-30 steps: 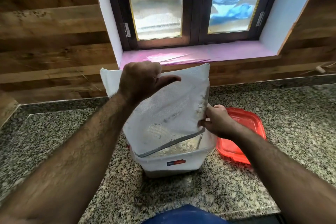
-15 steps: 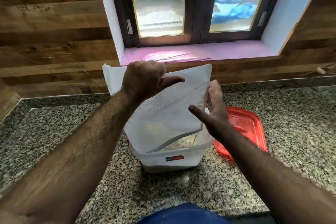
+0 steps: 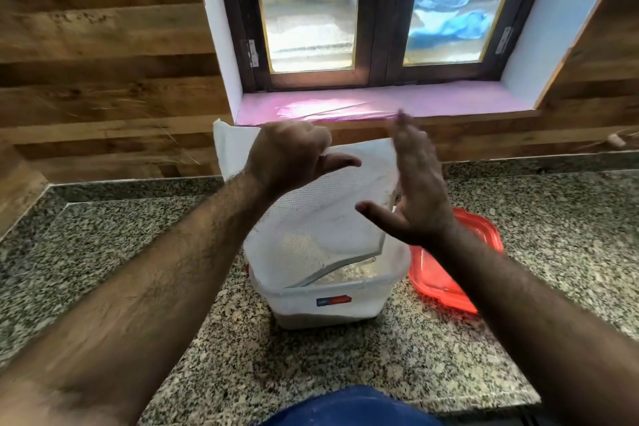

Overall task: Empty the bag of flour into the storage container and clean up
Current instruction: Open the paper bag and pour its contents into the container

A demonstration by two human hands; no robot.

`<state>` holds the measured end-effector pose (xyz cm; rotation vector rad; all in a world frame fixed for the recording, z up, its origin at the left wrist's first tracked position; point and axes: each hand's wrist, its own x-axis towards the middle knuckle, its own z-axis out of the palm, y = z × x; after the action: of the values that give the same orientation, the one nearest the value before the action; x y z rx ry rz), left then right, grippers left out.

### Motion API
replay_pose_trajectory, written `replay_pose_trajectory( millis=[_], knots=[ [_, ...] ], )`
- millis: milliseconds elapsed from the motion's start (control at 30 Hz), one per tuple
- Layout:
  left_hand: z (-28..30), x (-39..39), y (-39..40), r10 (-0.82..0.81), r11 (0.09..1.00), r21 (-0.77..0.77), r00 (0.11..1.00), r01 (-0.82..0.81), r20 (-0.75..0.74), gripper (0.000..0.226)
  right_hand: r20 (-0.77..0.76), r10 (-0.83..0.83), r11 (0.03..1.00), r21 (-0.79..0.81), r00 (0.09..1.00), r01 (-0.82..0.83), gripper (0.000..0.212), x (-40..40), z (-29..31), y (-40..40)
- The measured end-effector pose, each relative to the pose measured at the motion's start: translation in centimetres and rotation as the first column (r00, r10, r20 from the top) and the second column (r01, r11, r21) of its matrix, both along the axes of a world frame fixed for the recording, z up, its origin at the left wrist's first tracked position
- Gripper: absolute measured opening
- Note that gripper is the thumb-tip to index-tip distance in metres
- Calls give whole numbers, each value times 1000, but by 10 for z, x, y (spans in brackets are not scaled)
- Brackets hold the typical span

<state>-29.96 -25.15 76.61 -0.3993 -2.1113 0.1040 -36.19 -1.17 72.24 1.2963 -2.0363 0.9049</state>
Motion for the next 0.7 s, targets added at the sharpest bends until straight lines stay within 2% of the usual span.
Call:
replay_pose_trajectory(
  millis=[67,167,300,400,533,633,700],
  knots=[
    [0,-2,0,-22,999,-34,999,23,27,60,-80,15,996,85,997,-8,99,-5,11,-3],
    [2,-5,-1,-21,998,-54,999,22,26,59,-140,-51,999,2,989,52,103,-11,19,-5],
    [6,-7,-3,-25,999,-46,999,26,22,62,-79,38,984,177,996,-24,103,-18,27,-8],
    [7,-7,-3,-37,998,-53,999,39,31,60,-100,-11,990,137,995,25,103,-22,29,-7],
    [7,-5,-6,-18,996,-82,999,20,30,56,-107,57,956,291,993,-23,99,-23,32,-9],
    [8,-4,-6,-22,997,-67,999,23,24,54,-168,-6,972,232,986,45,99,-24,31,-10],
    [9,-3,-8,-6,998,-64,1000,7,12,56,-124,15,953,301,992,23,100,-23,30,-12]
  ],
)
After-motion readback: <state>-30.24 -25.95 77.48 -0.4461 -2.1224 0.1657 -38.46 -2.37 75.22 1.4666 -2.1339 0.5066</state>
